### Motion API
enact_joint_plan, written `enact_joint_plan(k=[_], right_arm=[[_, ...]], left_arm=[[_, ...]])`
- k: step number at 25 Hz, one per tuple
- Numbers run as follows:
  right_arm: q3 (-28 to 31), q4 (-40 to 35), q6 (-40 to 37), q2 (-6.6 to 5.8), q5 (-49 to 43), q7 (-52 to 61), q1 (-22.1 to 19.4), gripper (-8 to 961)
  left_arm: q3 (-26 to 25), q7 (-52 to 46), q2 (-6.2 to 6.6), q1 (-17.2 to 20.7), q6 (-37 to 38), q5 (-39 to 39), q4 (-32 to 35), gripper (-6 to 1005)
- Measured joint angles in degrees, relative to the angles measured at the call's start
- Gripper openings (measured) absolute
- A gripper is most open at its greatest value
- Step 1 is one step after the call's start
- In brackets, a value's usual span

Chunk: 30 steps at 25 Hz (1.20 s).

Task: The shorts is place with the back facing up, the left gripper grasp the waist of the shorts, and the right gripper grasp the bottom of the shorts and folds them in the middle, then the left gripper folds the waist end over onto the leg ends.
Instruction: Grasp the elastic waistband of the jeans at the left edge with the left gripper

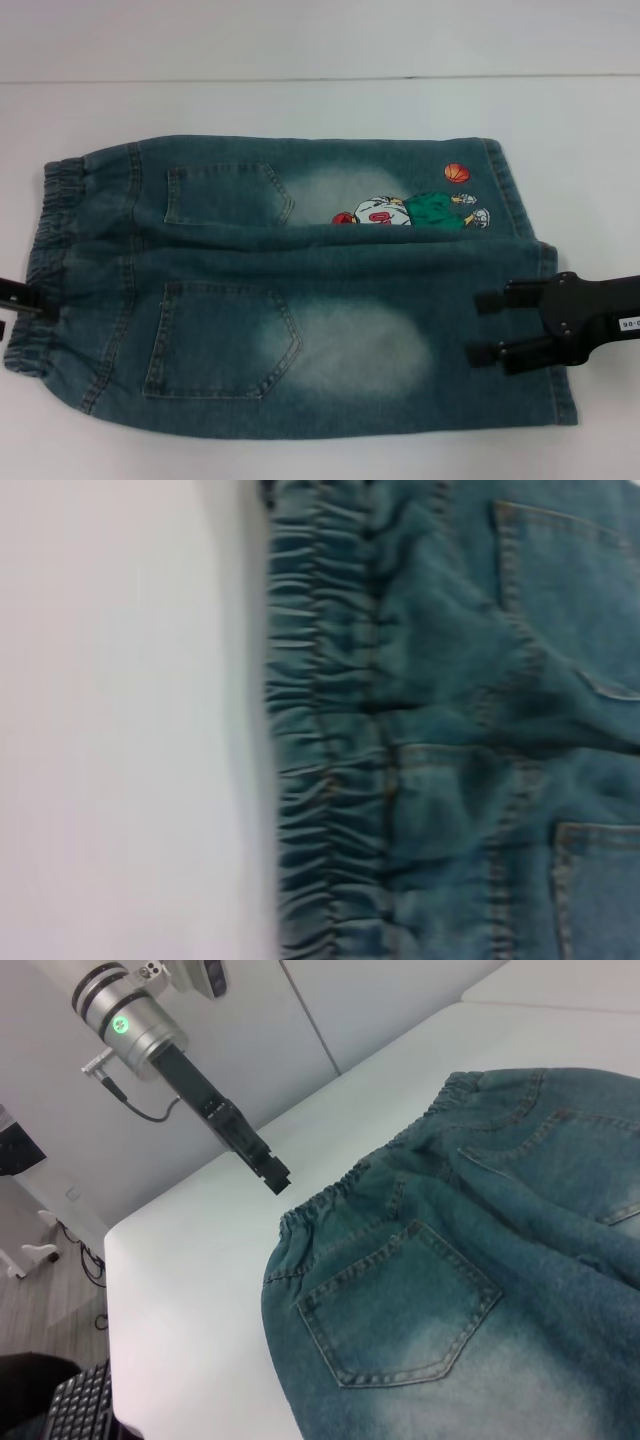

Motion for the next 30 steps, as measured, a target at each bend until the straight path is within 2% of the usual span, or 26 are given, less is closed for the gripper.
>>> enact_joint_plan(k=[9, 30], right_arm=[[0.01, 0.09, 0.11, 0.12, 0.0, -0.43, 0.29, 945], [0.02, 0.17, 0.05, 0.13, 0.0, -0.41, 0.27, 945]], left_arm=[[0.72, -1.17, -0.03, -0.04, -3.72, 3.37, -2.57, 898], [2.28, -1.3, -0.59, -0.27, -5.2, 3.84, -4.25, 893]])
